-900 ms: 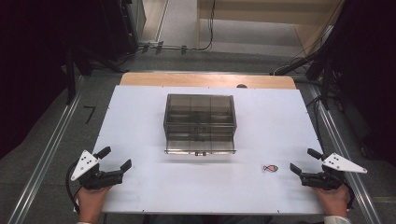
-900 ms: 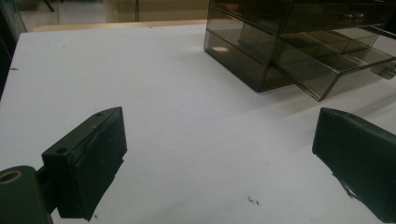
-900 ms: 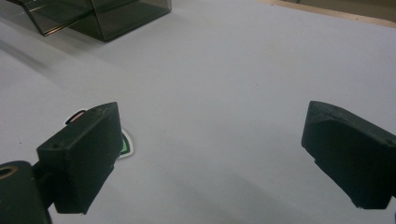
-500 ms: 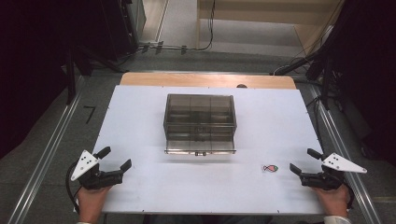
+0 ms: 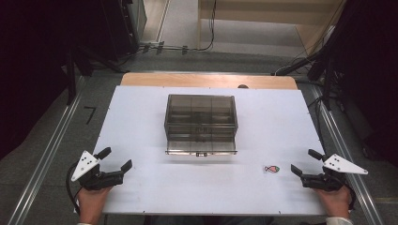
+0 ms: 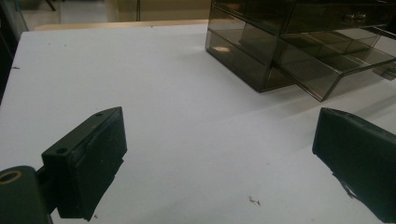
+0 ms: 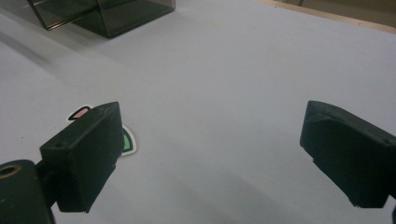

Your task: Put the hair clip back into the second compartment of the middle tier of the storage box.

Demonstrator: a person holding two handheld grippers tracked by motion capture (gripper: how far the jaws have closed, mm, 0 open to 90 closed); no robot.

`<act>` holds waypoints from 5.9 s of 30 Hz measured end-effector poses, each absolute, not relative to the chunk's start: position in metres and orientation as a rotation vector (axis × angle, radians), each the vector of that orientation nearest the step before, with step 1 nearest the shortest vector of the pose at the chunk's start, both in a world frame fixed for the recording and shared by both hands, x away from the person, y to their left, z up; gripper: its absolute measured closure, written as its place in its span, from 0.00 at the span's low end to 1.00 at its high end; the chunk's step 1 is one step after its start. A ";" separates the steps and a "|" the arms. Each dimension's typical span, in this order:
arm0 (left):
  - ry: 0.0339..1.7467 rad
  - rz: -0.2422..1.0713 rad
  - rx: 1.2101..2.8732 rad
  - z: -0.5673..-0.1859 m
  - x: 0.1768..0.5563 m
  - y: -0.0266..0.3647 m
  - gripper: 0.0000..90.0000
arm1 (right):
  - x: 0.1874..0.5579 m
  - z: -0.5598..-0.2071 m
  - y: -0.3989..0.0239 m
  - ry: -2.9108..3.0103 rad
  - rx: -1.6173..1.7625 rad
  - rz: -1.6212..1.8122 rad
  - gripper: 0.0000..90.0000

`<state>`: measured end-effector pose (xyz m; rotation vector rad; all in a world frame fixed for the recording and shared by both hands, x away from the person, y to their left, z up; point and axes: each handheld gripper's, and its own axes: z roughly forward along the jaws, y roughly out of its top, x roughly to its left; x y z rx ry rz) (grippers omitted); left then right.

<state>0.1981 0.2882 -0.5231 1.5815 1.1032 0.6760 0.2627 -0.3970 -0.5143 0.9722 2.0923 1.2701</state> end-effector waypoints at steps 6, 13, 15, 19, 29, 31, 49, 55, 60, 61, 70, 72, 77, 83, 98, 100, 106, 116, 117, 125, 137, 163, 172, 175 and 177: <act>1.109 0.673 1.582 -0.523 0.198 0.288 0.04 | 0.262 -0.514 -0.393 2.121 0.947 1.249 0.06; 1.110 0.673 1.582 -0.523 0.198 0.288 0.04 | 0.260 -0.512 -0.390 2.109 0.923 1.254 0.07; 1.110 0.672 1.581 -0.523 0.198 0.288 0.04 | 0.259 -0.511 -0.390 2.111 0.904 1.258 0.13; 1.111 0.673 1.581 -0.523 0.198 0.288 0.04 | 0.258 -0.508 -0.387 2.096 0.914 1.265 0.10; 1.112 0.673 1.579 -0.523 0.198 0.288 0.04 | 0.260 -0.506 -0.384 2.140 0.953 1.317 0.10; 1.112 0.673 1.580 -0.523 0.198 0.288 0.04 | 0.260 -0.506 -0.383 2.150 0.950 1.319 0.10; 1.113 0.673 1.578 -0.523 0.198 0.289 0.04 | 0.260 -0.507 -0.372 2.216 0.888 1.321 0.13; 1.114 0.673 1.577 -0.523 0.198 0.289 0.04 | 0.259 -0.507 -0.367 2.244 0.860 1.309 0.18; 1.114 0.673 1.578 -0.523 0.199 0.289 0.04 | 0.258 -0.507 -0.366 2.251 0.841 1.311 0.22; 1.114 0.671 1.577 -0.523 0.199 0.289 0.04 | 0.258 -0.507 -0.366 2.252 0.841 1.311 0.22; 1.115 0.670 1.575 -0.523 0.199 0.289 0.04 | 0.257 -0.508 -0.363 2.277 0.804 1.297 0.35; 1.116 0.671 1.576 -0.523 0.199 0.289 0.04 | 0.257 -0.508 -0.362 2.288 0.790 1.294 0.39; 1.116 0.671 1.576 -0.523 0.199 0.289 0.04 | 0.260 -0.509 -0.358 2.313 0.779 1.269 0.46; 1.117 0.669 1.575 -0.523 0.199 0.289 0.04 | 0.264 -0.509 -0.354 2.339 0.757 1.222 0.53; 1.119 0.668 1.575 -0.523 0.199 0.289 0.04 | 0.274 -0.511 -0.343 2.431 0.695 1.102 0.61; 1.120 0.667 1.575 -0.523 0.199 0.289 0.04 | 0.274 -0.512 -0.341 2.442 0.692 1.086 0.61; 1.121 0.667 1.575 -0.523 0.199 0.289 0.04 | 0.276 -0.513 -0.339 2.470 0.673 1.074 0.63; 1.123 0.666 1.574 -0.523 0.199 0.289 0.04 | 0.277 -0.515 -0.337 2.519 0.663 1.080 0.65; 1.123 0.666 1.574 -0.523 0.199 0.289 0.04 | 0.277 -0.515 -0.337 2.527 0.657 1.079 0.65; 1.123 0.667 1.573 -0.523 0.199 0.289 0.04 | 0.277 -0.518 -0.335 2.562 0.639 1.060 0.73; 1.123 0.666 1.573 -0.523 0.199 0.289 0.04 | 0.272 -0.515 -0.338 2.542 0.614 1.082 0.84; 1.122 0.668 1.575 -0.523 0.199 0.289 0.04 | 0.265 -0.510 -0.342 2.484 0.631 1.193 0.93; 1.122 0.668 1.574 -0.523 0.199 0.289 0.04 | 0.264 -0.506 -0.339 2.420 0.653 1.289 0.93; 1.122 0.668 1.575 -0.523 0.199 0.289 0.04 | 0.263 -0.505 -0.335 2.409 0.641 1.317 0.93; 1.122 0.668 1.574 -0.523 0.199 0.289 0.04 | 0.263 -0.504 -0.332 2.406 0.634 1.327 0.93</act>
